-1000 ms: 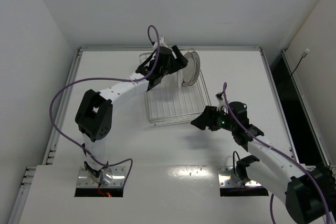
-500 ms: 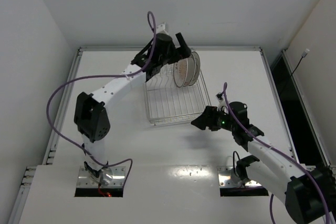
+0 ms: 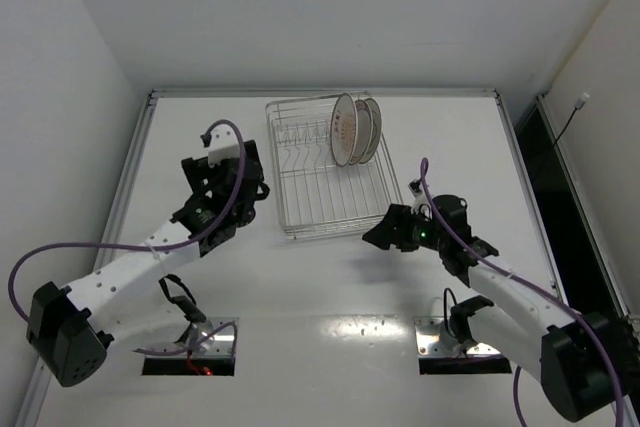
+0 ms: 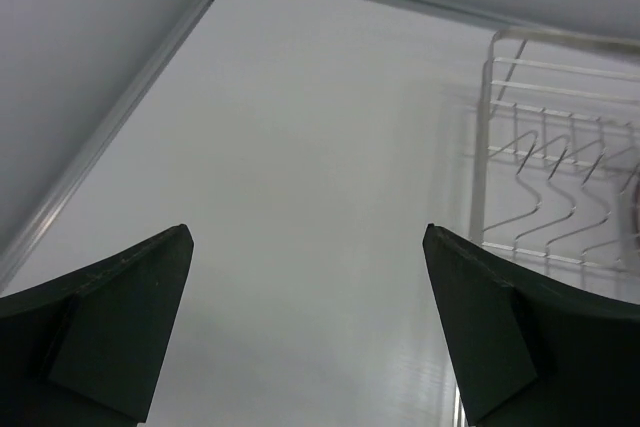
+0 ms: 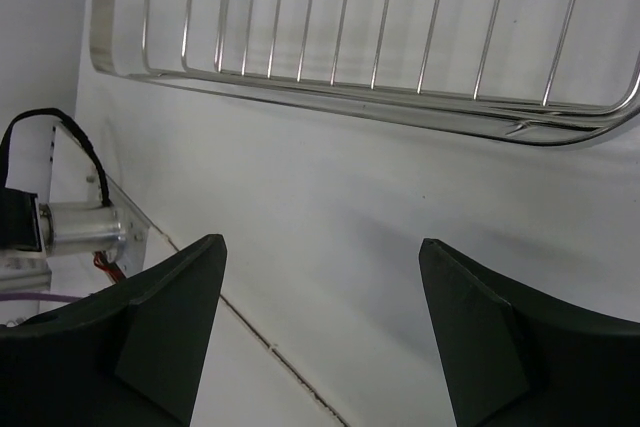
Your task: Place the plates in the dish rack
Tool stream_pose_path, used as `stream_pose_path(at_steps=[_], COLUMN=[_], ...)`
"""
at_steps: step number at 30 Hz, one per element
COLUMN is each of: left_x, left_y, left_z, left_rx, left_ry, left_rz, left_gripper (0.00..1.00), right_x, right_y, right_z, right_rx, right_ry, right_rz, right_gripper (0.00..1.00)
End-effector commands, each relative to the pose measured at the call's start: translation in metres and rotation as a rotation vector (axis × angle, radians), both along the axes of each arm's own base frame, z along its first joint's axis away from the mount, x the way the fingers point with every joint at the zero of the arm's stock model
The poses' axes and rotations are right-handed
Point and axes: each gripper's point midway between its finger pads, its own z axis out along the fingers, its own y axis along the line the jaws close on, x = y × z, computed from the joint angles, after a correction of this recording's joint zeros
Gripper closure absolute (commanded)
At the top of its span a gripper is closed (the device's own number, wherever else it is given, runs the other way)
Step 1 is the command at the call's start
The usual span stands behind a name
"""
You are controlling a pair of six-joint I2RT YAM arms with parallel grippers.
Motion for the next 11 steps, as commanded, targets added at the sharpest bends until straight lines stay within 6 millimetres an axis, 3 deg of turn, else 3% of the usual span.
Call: stream_pose_path(at_steps=[1,4,11], left_x=[-0.014,-0.009,-0.002], left_y=[0.008,0.005,-0.005], left_z=[0.007,0.012,-0.002], left_rx=[0.104,0.114,0.137], left_ry=[-0.028,-0.029,0.038], left_rz=[0.078,0.075,0.063], left_gripper=[0.00,0.00,0.00], right_x=[0.011,0.012,0.009], right_y=[0.005,0.004,0.003], right_z=[0.011,0.011,0.017], right_rx=[0.027,0.023,0.027], right_ry=[-0.043,-0.045,-0.085], right_rz=[0.008,0.000,-0.008], right_gripper=[0.24,0.24,0.22])
